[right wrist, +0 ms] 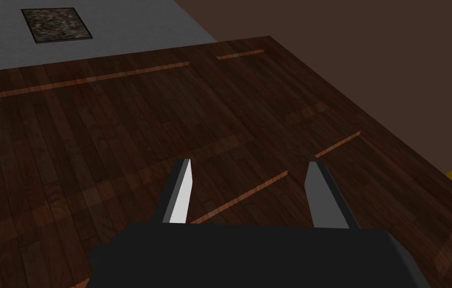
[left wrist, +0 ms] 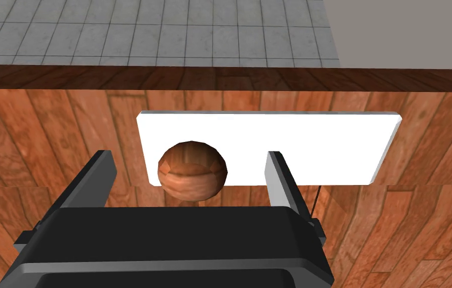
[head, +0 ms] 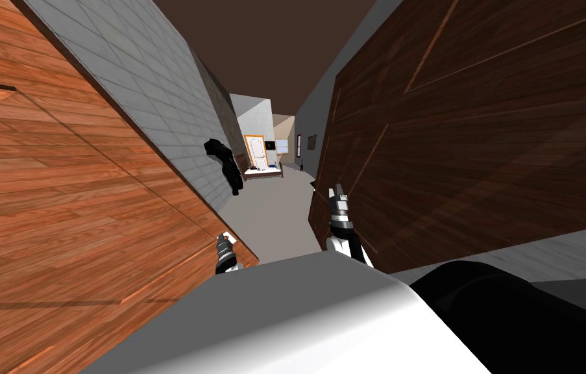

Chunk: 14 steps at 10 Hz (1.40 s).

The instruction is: Push the door open

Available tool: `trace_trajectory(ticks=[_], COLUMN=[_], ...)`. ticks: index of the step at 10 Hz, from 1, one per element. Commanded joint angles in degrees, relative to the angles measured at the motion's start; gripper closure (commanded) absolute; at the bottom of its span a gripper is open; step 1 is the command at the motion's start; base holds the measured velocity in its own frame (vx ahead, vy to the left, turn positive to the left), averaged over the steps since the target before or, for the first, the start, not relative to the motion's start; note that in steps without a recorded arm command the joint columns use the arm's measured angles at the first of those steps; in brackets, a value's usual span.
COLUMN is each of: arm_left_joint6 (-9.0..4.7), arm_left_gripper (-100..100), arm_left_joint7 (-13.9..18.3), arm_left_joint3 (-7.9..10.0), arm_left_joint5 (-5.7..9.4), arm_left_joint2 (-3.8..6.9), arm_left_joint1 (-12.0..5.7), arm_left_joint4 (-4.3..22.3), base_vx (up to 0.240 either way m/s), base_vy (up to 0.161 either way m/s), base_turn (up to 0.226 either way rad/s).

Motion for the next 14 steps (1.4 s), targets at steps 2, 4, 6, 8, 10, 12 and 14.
trace_trajectory(ticks=[2,4,6,8,10,12,14], arm_left_joint6=[0.15,0.15,0.15,0.49,0.73,1.03,1.33], arm_left_gripper=[100,100,100,100,100,100,100], arm_left_joint7=[0.0,0.0,0.0,-0.4,-0.9,-1.5,-2.1], arm_left_joint3=[-0.01,-0.01,-0.01,0.95,2.26,3.83,5.45], arm_left_joint5=[0.00,0.00,0.00,0.65,1.52,2.56,3.64], arm_left_joint2=[0.07,0.07,0.07,0.33,0.65,0.90,1.02], arm_left_joint1=[-0.08,-0.08,-0.08,-0.04,-0.07,-0.10,-0.14], arm_left_joint4=[0.0,0.0,0.0,0.0,-0.1,-0.2,-0.3], base_vx=[-0.023,-0.016,-0.003,0.118,0.175,0.203,0.224], base_vy=[-0.011,-0.008,-0.003,0.022,0.035,0.030,0.052], base_turn=[-0.004,-0.002,0.000,0.026,0.041,0.059,0.057])
